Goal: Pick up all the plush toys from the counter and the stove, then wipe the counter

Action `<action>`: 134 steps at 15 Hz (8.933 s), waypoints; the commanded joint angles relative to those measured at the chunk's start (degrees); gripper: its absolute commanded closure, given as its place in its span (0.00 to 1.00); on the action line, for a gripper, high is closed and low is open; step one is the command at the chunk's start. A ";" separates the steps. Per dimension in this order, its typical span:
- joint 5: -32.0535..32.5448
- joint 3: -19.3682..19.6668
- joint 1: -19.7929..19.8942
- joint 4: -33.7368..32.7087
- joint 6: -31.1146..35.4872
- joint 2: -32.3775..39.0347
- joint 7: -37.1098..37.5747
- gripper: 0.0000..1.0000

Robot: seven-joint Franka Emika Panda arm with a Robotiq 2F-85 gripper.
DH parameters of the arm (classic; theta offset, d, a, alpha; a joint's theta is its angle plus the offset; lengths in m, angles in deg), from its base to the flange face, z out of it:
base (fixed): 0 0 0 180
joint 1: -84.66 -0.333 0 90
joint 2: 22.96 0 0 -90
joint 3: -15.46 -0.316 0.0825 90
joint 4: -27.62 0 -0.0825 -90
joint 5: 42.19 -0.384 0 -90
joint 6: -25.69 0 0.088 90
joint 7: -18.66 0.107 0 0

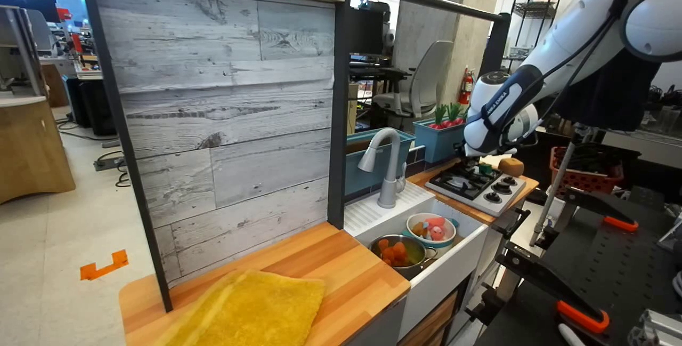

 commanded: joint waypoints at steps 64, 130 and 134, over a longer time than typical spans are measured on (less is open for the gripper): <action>1.63 -3.72 4.84 -4.20 -19.12 -3.25 -0.63 0.08; 17.85 -11.58 -18.68 69.72 25.35 -42.30 -40.80 0.00; 25.38 -26.83 -2.63 72.89 9.88 -55.11 -46.48 0.00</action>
